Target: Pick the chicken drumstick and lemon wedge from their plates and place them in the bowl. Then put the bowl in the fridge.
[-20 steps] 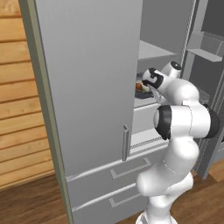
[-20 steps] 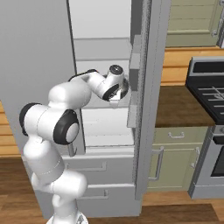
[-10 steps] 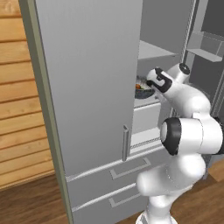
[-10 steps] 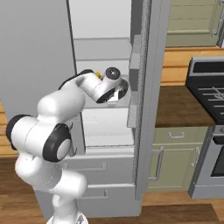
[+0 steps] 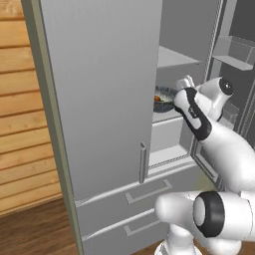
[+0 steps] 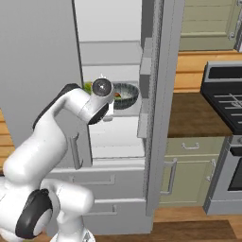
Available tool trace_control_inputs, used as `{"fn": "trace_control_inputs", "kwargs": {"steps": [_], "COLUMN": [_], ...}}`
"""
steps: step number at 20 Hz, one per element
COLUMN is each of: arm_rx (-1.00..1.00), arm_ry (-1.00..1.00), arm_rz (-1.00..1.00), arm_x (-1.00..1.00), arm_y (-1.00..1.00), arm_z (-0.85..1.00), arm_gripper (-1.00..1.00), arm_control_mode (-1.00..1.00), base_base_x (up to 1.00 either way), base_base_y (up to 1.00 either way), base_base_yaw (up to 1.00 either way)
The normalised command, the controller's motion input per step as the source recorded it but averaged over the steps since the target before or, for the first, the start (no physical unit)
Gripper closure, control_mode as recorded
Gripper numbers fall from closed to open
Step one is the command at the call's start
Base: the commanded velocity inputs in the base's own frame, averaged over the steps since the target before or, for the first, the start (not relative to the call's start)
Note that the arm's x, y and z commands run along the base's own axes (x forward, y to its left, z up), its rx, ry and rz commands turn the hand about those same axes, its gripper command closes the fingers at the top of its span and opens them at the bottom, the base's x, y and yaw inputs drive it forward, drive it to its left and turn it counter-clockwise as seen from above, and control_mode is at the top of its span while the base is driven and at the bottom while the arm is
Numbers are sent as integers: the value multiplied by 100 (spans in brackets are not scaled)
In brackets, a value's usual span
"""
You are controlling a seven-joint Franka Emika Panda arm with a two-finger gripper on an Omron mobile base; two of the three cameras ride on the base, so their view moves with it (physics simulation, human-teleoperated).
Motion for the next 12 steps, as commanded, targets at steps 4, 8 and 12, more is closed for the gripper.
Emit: {"fn": "trace_control_inputs", "kwargs": {"steps": [4, 8, 12], "arm_rx": [0, 0, -2], "arm_ry": [0, 0, -7], "arm_rz": [4, 4, 7], "arm_x": [-100, -100, -100], "arm_y": [11, 16, 22], "arm_z": [62, 42, 14], "arm_gripper": [-100, -100, -100], "arm_control_mode": [-100, -100, -100], "base_base_x": [0, 0, 0], "base_base_y": [0, 0, 0], "base_base_yaw": [0, 0, 0]}}
